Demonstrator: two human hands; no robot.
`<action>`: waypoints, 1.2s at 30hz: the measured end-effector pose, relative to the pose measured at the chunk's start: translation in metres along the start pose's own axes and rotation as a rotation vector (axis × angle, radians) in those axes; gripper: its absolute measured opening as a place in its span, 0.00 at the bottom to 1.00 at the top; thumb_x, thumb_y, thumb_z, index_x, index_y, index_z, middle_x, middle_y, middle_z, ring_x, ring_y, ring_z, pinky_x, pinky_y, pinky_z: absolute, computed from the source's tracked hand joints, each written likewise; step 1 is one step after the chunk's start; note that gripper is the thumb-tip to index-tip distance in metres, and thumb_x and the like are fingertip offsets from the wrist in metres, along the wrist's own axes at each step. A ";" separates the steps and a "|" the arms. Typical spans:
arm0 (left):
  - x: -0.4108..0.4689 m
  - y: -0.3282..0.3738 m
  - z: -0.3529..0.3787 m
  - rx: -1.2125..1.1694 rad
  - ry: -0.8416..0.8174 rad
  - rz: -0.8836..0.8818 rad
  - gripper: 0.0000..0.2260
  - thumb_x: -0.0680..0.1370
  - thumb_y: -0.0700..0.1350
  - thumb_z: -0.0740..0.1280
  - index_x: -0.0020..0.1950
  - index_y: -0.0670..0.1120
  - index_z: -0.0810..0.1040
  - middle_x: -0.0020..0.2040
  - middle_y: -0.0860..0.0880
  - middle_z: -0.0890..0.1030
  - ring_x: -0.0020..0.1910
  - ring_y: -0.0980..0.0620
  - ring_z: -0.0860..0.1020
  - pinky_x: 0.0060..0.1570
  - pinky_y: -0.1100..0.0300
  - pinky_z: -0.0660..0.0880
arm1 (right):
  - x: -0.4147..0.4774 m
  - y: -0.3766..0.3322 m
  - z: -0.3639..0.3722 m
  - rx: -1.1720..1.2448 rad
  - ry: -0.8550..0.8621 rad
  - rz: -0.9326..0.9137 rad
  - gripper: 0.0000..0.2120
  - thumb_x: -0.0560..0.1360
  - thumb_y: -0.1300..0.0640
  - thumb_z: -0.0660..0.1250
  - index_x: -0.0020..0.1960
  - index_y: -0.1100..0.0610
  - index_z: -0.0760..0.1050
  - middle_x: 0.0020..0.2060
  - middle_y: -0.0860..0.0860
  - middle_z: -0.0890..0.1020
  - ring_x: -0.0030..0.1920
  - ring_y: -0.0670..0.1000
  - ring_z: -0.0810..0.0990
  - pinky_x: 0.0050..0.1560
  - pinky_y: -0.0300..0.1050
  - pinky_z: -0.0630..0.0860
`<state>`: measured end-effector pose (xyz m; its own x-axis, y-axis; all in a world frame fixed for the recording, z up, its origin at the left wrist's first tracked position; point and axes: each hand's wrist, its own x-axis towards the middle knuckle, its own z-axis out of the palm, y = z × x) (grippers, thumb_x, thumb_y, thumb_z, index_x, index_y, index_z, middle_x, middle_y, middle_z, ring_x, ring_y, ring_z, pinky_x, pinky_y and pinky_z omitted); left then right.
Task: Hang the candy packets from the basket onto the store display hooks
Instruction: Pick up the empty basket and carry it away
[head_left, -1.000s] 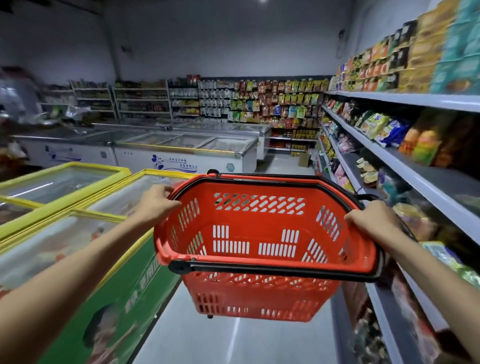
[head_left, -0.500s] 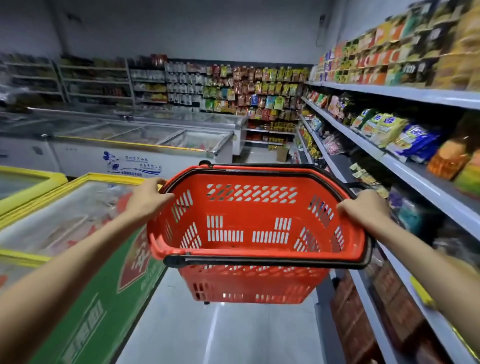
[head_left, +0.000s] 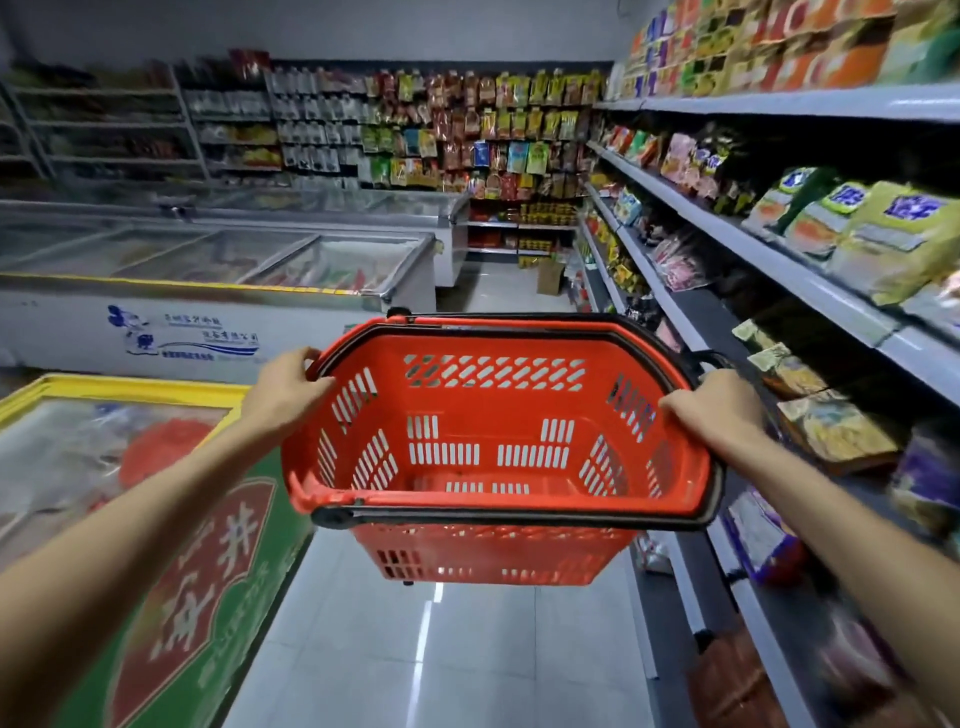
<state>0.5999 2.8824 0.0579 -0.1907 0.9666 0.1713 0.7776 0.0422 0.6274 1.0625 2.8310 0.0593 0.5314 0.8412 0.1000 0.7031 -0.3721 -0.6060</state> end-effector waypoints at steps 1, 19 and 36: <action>0.024 0.004 0.007 -0.005 -0.001 -0.023 0.21 0.77 0.50 0.72 0.68 0.46 0.79 0.58 0.38 0.85 0.55 0.39 0.84 0.54 0.49 0.79 | 0.023 -0.008 0.009 -0.003 -0.005 0.011 0.13 0.67 0.51 0.77 0.40 0.59 0.78 0.39 0.58 0.82 0.37 0.58 0.77 0.40 0.48 0.72; 0.498 -0.065 0.165 -0.065 -0.114 -0.019 0.20 0.79 0.46 0.72 0.70 0.46 0.76 0.59 0.40 0.85 0.56 0.40 0.84 0.58 0.45 0.80 | 0.381 -0.181 0.251 0.055 0.021 0.069 0.09 0.69 0.54 0.77 0.42 0.57 0.79 0.33 0.51 0.80 0.35 0.54 0.79 0.32 0.42 0.67; 0.851 -0.061 0.413 0.098 -0.290 -0.095 0.11 0.78 0.47 0.75 0.48 0.38 0.85 0.41 0.40 0.85 0.42 0.42 0.83 0.43 0.52 0.76 | 0.717 -0.173 0.490 0.147 0.035 0.271 0.08 0.70 0.56 0.76 0.45 0.57 0.80 0.35 0.52 0.81 0.36 0.58 0.80 0.38 0.47 0.71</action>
<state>0.6377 3.8069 -0.1482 -0.0972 0.9883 -0.1173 0.8209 0.1463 0.5520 1.0900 3.6906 -0.1507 0.7080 0.7041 -0.0551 0.4591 -0.5182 -0.7216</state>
